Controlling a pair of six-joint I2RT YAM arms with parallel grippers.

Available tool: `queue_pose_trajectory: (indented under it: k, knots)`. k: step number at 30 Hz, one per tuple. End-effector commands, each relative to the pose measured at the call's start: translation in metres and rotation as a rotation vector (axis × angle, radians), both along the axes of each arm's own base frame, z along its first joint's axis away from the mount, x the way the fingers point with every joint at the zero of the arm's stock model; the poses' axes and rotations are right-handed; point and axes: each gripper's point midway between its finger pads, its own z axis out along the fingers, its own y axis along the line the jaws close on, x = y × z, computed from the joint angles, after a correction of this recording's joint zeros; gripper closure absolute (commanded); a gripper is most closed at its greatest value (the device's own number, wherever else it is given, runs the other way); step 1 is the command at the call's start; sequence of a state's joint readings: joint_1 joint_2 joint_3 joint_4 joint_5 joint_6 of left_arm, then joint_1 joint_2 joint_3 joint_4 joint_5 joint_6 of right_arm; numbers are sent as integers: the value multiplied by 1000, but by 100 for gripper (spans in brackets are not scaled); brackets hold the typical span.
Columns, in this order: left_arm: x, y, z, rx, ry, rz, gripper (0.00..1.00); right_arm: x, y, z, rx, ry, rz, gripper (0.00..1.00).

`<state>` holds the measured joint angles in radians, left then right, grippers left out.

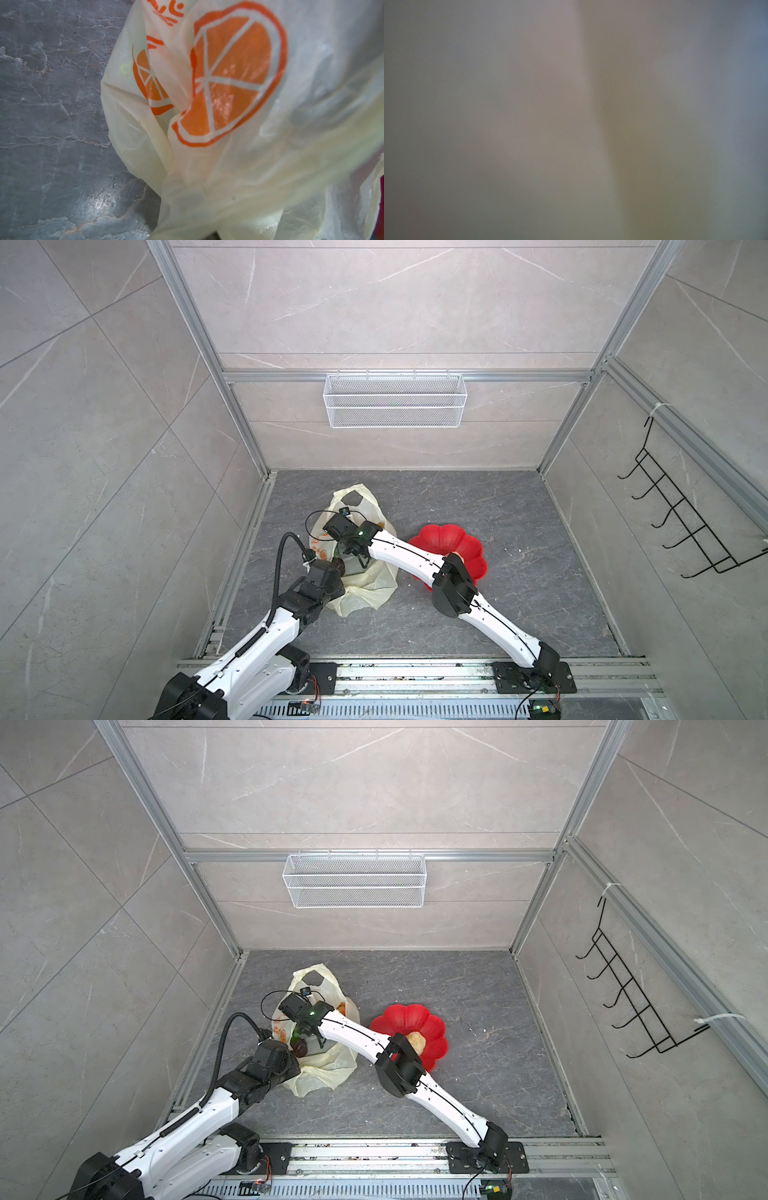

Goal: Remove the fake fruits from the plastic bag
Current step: 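Grasp the green fake fruit inside the bag with the right gripper, then lift the green fruit out of the bag and carry it over the red bowl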

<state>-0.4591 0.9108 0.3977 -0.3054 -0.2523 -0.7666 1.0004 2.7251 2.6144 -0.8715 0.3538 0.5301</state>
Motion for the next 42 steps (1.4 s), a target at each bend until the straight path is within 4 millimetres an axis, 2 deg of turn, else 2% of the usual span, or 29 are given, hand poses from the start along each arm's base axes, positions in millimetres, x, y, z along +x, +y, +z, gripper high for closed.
queue_pose_trajectory:
  k: [1, 3, 5, 10, 16, 22, 27, 30, 37, 42]
  knots:
    - [4, -1, 4, -10, -27, -2, 100, -7, 3, 29, 22, -7, 30, 37]
    - [4, -1, 4, -10, -26, -1, 100, -15, 10, 43, 54, -3, 60, 37]
    - [4, -1, 5, -10, -26, -2, 100, -29, 13, 45, 73, 50, 101, 37]
    - [3, -1, 5, -13, -31, 0, 100, -57, 11, 76, 172, 94, 142, 38]
    - [4, -1, 5, -12, -28, -1, 100, -77, -6, 100, 295, 92, 151, 37]
    - [4, 0, 6, -12, -29, 0, 100, -95, -31, 113, 366, 112, 150, 37]
    - [3, 0, 6, -14, -29, 2, 100, -108, -67, 132, 513, 186, 112, 37]
    - [4, 0, 6, -14, -29, 5, 100, -107, -99, 140, 573, 195, 60, 38]
    - [4, 0, 5, -9, -22, 1, 100, -87, -173, 137, 678, 216, -105, 38]
    - [4, 0, 5, -12, -22, 3, 100, -68, -214, 129, 727, 232, -210, 39]
